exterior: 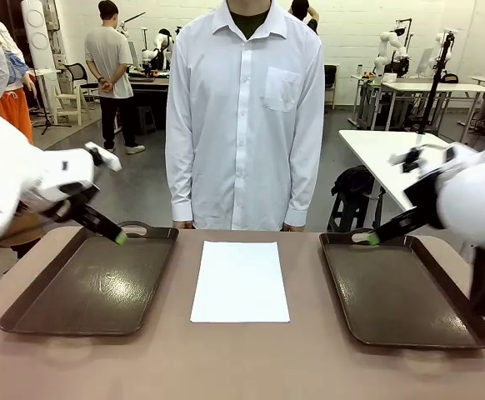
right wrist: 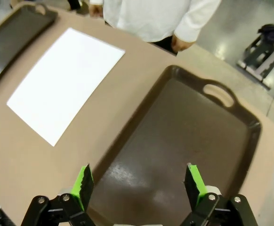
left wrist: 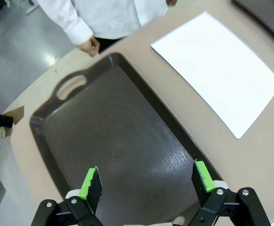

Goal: Sort the A4 documents.
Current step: Receive the A4 Paper.

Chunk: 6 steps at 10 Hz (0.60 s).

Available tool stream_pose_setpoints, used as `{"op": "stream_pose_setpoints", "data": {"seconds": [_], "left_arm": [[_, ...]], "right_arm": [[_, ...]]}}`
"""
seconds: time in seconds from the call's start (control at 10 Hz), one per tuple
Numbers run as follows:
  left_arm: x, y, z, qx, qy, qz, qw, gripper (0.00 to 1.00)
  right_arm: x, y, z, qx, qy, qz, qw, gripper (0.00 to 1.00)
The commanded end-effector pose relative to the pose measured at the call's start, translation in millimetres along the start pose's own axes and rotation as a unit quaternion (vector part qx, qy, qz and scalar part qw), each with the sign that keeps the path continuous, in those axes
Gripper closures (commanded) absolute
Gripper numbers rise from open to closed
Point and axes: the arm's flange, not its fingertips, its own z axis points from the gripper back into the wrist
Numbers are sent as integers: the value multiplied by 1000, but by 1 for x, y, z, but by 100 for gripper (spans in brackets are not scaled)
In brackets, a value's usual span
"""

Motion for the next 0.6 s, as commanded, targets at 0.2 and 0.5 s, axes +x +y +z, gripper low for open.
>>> {"op": "stream_pose_setpoints", "data": {"seconds": [0.2, 0.5], "left_arm": [[-43, 10, 81, -100, -124, -20, 987, 0], [-52, 14, 112, -118, -118, -57, 984, 0]], "right_arm": [[-35, -39, 59, 68, -1, -18, 998, 0], [-49, -60, 91, 98, -43, -36, 994, 0]]}}
